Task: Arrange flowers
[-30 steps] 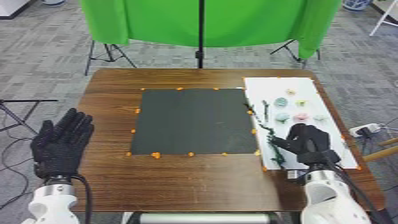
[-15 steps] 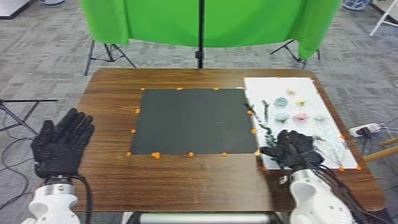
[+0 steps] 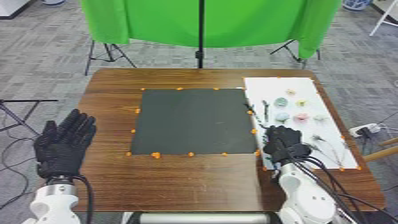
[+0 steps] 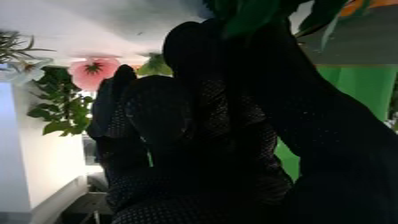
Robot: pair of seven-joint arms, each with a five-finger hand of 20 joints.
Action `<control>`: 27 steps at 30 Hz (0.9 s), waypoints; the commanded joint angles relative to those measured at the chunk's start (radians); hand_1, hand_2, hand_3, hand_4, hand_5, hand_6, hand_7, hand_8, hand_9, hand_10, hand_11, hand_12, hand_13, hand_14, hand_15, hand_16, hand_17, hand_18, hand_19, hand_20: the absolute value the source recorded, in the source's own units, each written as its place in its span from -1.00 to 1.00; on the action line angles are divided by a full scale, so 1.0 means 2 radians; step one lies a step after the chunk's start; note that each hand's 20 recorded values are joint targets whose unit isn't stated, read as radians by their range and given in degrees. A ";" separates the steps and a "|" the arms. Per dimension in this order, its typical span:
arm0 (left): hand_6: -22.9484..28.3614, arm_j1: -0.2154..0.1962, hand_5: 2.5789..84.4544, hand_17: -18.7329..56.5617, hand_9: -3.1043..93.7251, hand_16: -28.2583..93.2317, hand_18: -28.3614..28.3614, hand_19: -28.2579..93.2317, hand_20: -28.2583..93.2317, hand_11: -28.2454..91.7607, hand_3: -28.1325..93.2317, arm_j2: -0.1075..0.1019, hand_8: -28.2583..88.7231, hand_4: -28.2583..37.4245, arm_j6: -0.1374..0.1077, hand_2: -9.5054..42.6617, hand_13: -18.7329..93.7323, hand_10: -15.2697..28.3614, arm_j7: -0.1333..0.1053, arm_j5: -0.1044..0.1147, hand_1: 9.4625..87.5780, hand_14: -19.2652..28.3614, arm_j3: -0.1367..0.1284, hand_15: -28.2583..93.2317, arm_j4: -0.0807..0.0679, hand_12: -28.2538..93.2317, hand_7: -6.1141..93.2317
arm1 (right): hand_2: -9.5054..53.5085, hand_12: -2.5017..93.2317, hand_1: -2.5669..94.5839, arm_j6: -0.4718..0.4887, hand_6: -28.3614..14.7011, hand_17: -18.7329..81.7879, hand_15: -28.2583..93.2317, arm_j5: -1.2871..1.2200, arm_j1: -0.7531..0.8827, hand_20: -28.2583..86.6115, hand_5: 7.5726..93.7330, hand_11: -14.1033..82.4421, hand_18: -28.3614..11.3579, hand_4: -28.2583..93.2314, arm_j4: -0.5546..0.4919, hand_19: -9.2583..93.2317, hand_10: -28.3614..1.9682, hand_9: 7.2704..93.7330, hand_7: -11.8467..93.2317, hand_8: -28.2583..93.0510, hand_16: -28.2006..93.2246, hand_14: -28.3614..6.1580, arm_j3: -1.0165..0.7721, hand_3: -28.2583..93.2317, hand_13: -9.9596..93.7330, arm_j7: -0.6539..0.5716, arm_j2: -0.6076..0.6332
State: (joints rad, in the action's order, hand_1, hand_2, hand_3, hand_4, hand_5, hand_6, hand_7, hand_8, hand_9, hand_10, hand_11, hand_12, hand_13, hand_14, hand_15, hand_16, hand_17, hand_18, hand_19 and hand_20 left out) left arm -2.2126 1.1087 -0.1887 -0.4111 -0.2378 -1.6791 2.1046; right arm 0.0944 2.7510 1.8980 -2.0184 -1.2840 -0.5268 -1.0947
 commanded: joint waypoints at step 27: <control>0.33 -0.014 0.17 -0.71 -0.07 -0.64 0.48 0.00 -0.34 -0.17 0.73 -0.006 -0.67 -1.00 0.001 -0.11 -0.13 0.45 -0.004 0.040 -0.61 0.49 -0.004 0.02 0.000 -0.34 -0.57 | -1.00 0.11 0.08 -0.131 0.16 0.16 0.67 -0.131 -0.133 0.07 0.68 0.04 -0.98 -0.82 -0.024 1.00 0.02 0.78 0.05 -0.29 0.04 -0.09 0.133 0.87 0.64 -0.061 -0.071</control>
State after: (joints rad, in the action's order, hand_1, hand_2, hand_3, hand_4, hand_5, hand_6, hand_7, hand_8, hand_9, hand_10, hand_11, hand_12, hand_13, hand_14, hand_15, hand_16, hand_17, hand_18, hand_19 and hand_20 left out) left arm -2.2465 1.1007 -0.1891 -0.4206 -0.1807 -1.6976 2.1073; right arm -0.2322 2.5246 1.7799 -2.1312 -1.0988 -0.6618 -1.1209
